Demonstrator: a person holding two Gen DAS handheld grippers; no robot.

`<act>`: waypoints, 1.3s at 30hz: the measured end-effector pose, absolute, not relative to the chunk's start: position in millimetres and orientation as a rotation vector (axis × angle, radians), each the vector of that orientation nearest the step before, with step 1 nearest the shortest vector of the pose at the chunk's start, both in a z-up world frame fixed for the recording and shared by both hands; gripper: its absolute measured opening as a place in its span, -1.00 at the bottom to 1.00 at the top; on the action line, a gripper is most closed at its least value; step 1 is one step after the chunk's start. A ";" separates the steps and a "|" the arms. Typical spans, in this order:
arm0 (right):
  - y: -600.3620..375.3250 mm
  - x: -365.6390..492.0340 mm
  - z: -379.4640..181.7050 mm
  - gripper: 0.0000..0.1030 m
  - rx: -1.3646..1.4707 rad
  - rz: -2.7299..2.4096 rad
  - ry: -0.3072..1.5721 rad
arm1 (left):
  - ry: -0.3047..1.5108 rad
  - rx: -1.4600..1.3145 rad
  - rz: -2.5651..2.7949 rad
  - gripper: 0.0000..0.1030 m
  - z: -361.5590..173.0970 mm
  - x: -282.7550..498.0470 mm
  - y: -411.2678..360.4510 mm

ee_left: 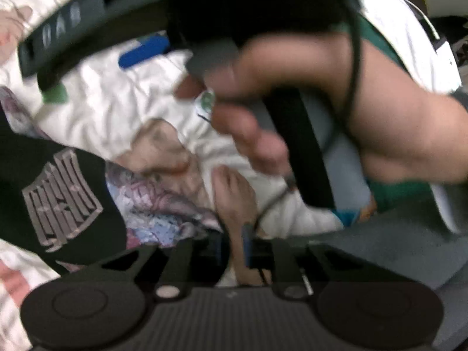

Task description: Fold clothes

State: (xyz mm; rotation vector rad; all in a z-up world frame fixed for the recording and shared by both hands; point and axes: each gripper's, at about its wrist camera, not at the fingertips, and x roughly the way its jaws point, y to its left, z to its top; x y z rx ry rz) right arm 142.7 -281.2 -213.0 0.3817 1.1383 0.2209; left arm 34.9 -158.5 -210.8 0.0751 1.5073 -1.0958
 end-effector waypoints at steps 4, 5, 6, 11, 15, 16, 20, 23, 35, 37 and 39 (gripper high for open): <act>-285.3 143.9 -210.1 0.63 0.378 0.216 1.123 | 1.465 0.126 -1.045 0.19 -206.5 47.9 -148.6; -288.5 144.6 -210.5 0.63 0.384 0.207 1.123 | 1.465 0.125 -1.027 0.22 -206.9 50.9 -145.3; -292.3 145.4 -211.4 0.63 0.389 0.197 1.125 | 1.477 0.119 -0.993 0.23 -208.7 57.2 -138.5; -305.8 147.8 -217.9 0.63 0.391 0.158 1.137 | 1.440 0.166 -0.892 0.26 -214.6 79.4 -116.5; -307.1 149.9 -221.9 0.63 0.373 0.151 1.140 | 1.410 0.210 -0.749 0.27 -227.1 105.7 -90.7; -306.7 150.8 -222.7 0.63 0.368 0.151 1.139 | 1.403 0.226 -0.705 0.27 -231.1 112.6 -82.4; -301.3 156.2 -228.5 0.63 0.357 0.149 1.142 | 1.366 0.253 -0.592 0.26 -241.2 140.9 -55.8; -292.7 161.6 -237.5 0.63 0.354 0.160 1.159 | 1.322 0.222 -0.511 0.26 -243.9 164.0 -32.7; -252.1 192.6 -254.0 0.63 0.453 0.248 1.171 | 1.136 0.049 -0.232 0.27 -233.1 260.3 53.2; -245.1 200.6 -256.3 0.63 0.453 0.269 1.170 | 1.101 0.037 -0.216 0.31 -228.6 273.3 59.2; -239.6 209.7 -260.5 0.63 0.453 0.291 1.175 | 1.075 0.014 -0.209 0.35 -230.5 281.6 62.6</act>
